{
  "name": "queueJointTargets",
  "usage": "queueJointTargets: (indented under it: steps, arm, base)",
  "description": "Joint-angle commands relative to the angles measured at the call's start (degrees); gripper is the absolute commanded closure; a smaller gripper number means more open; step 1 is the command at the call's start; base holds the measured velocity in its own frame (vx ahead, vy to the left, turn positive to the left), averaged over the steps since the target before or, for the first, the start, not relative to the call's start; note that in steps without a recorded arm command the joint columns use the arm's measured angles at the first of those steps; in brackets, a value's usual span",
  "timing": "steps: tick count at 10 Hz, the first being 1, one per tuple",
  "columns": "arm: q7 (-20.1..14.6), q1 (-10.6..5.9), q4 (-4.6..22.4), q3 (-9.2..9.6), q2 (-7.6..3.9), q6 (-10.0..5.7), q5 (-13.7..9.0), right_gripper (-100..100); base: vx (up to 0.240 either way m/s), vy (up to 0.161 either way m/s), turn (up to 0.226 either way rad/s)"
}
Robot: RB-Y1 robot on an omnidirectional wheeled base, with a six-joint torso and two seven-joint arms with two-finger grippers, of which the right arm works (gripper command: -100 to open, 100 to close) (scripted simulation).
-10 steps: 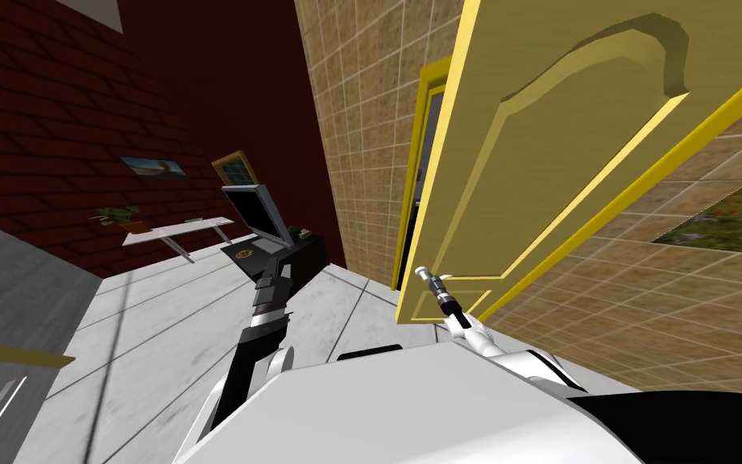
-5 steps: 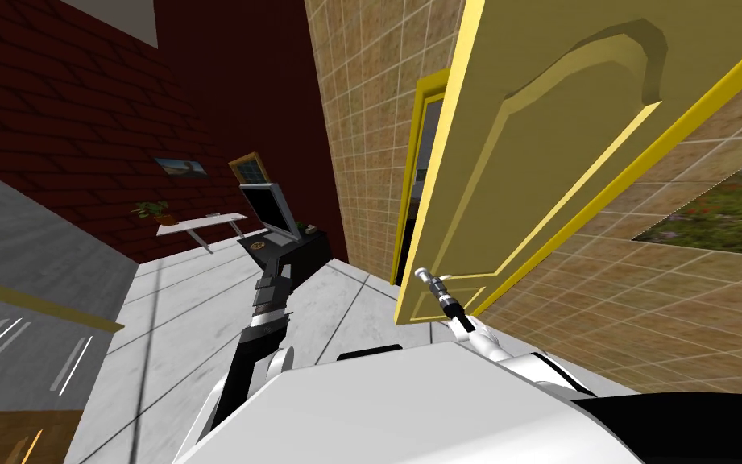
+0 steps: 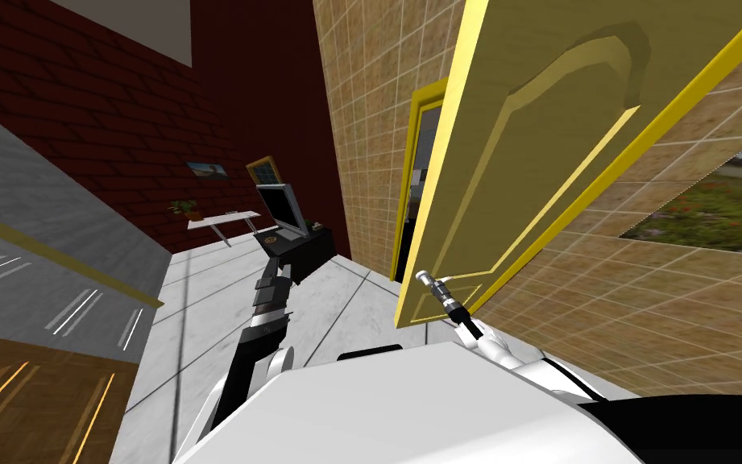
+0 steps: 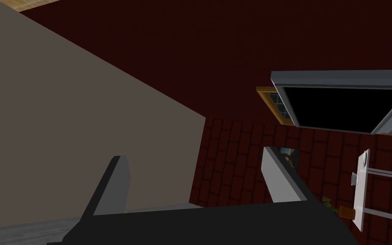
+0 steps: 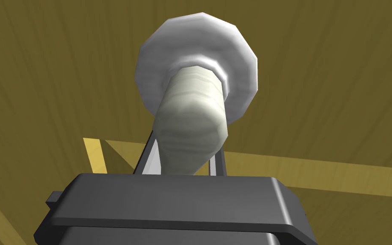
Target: Pull the door open
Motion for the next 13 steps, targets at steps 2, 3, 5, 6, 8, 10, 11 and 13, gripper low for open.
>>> queueJointTargets:
  steps: [2, 3, 5, 6, 8, 10, 11, 13]
  arm:
    - [-1.5, 0.72, 0.1, 1.14, -1.17, -2.04, 0.7, 100]
    - [-1.2, 0.55, 0.0, 0.87, -0.87, -1.36, 0.5, 100]
    - [-2.4, 2.25, 0.5, 1.58, -2.00, -4.34, 1.0, 100]
    - [-2.7, 2.64, 0.6, 1.73, -2.31, -5.06, 1.0, 100]
    - [-3.3, 3.46, 0.7, 2.03, -2.95, -6.61, 1.3, 100]
    - [-3.9, 4.31, 0.9, 2.35, -3.62, -8.20, 1.5, 100]
    - [-4.8, 5.50, 1.2, 2.80, -4.56, -10.44, 1.8, 100]
    - [-5.3, 6.15, 1.3, 3.04, -5.08, -11.68, 1.9, 100]
  base:
    - [-0.196, -0.055, 0.063]
    - [-0.083, -0.036, 0.015]
    - [-0.138, -0.058, 0.142]
    - [-0.171, -0.114, 0.115]
    - [-0.125, -0.070, 0.077]
    - [-0.126, -0.060, 0.097]
    - [-0.144, -0.091, 0.160]
    - [-0.160, -0.085, 0.103]
